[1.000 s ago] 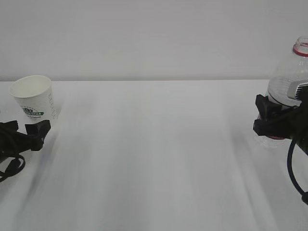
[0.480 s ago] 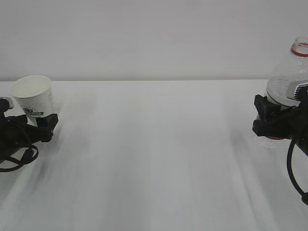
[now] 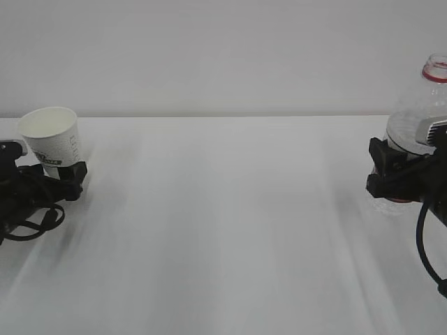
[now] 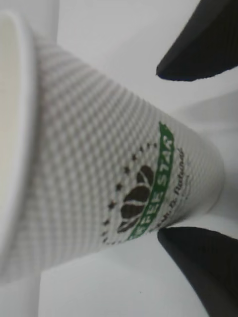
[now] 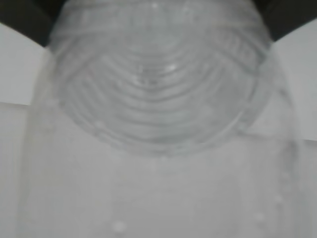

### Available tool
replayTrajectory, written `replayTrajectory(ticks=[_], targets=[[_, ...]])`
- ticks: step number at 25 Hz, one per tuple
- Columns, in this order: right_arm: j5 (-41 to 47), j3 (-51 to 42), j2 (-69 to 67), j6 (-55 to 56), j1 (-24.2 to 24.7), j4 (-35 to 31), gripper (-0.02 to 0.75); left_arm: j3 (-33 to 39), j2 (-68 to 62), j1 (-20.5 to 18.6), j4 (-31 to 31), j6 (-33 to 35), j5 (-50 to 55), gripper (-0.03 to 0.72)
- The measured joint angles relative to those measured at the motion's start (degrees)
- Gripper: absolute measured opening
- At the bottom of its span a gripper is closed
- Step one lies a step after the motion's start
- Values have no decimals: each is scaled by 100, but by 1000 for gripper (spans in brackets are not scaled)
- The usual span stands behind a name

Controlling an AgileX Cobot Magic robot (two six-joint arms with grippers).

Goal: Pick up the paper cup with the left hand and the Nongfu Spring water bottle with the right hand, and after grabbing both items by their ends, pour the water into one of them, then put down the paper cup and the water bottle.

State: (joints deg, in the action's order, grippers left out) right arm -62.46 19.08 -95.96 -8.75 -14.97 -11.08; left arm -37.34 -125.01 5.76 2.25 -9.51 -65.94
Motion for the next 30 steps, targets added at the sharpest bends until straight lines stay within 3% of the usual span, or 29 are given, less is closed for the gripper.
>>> replayTrajectory(ticks=[30], targets=[[28, 0, 0, 0, 0, 13, 495, -655, -403, 0, -256, 0, 0, 693]])
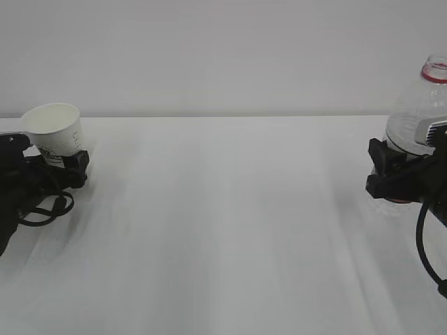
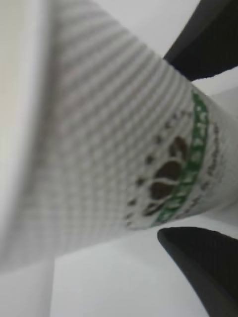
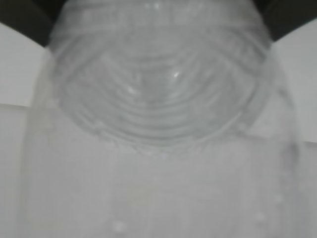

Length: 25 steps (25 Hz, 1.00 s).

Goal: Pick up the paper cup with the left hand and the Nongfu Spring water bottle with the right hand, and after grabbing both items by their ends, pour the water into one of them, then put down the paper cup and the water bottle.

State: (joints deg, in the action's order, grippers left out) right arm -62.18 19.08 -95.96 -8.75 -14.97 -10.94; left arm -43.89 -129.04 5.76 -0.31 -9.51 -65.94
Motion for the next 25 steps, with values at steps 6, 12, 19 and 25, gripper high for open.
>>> replayTrajectory(ticks=[6, 12, 19, 25], targets=[[0, 0, 0, 0, 0, 0, 495, -240, -81, 0, 0, 0, 0, 693], [0, 0, 0, 0, 0, 0, 495, -514, -341, 0, 0, 0, 0, 693], [0, 0, 0, 0, 0, 0, 495, -791, -371, 0, 0, 0, 0, 692], [0, 0, 0, 0, 0, 0, 495, -803, -399, 0, 0, 0, 0, 690]])
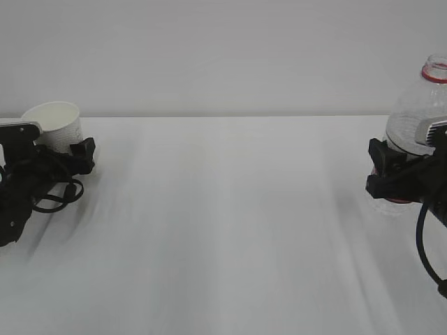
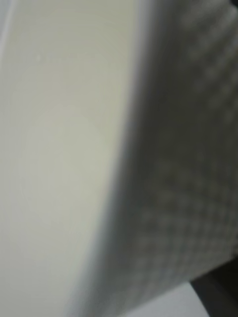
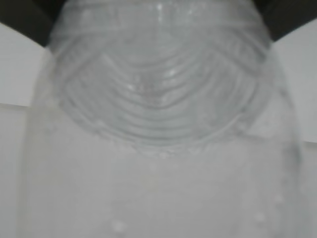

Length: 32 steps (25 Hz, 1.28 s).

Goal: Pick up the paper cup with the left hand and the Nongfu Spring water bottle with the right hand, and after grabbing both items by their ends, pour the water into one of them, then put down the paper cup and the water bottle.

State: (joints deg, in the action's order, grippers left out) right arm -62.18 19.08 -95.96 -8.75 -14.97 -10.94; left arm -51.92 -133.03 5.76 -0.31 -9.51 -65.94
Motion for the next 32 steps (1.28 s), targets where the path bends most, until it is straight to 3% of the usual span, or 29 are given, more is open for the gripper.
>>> replayTrajectory(ticks=[10, 20, 28, 32], targets=[[0, 0, 0, 0, 0, 0, 495, 0, 0, 0, 31, 0, 0, 561], [0, 0, 0, -4, 0, 0, 495, 0, 11, 0, 81, 0, 0, 547], [0, 0, 0, -4, 0, 0, 495, 0, 428, 0, 1012, -25, 11, 547], [0, 0, 0, -13, 0, 0, 495, 0, 728, 0, 1198, -246, 11, 546]])
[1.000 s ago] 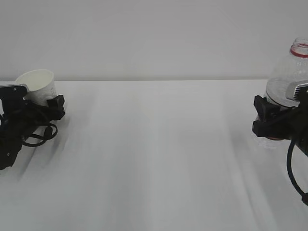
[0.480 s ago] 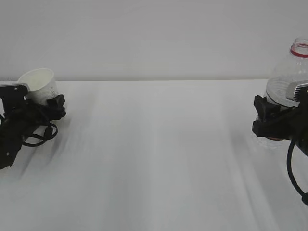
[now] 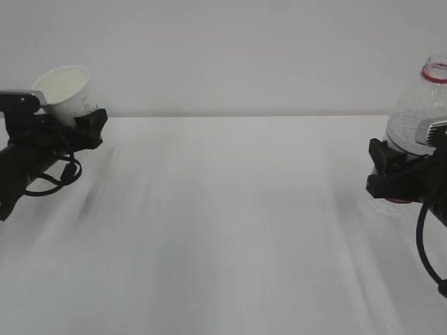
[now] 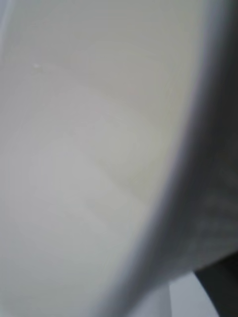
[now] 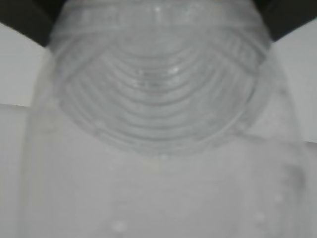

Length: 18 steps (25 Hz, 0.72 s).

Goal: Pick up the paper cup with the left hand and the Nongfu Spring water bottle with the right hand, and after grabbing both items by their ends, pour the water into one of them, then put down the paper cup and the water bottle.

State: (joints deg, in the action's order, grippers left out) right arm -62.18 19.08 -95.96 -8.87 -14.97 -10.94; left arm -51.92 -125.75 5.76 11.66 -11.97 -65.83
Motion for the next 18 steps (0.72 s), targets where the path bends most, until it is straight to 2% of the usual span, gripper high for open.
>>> replayTrajectory(ticks=[10, 18], targets=[[0, 0, 0, 0, 0, -10, 495, 0, 448, 0, 651, -225, 544, 546], [0, 0, 0, 0, 0, -20, 495, 0, 457, 0, 1777, -1105, 865, 543]])
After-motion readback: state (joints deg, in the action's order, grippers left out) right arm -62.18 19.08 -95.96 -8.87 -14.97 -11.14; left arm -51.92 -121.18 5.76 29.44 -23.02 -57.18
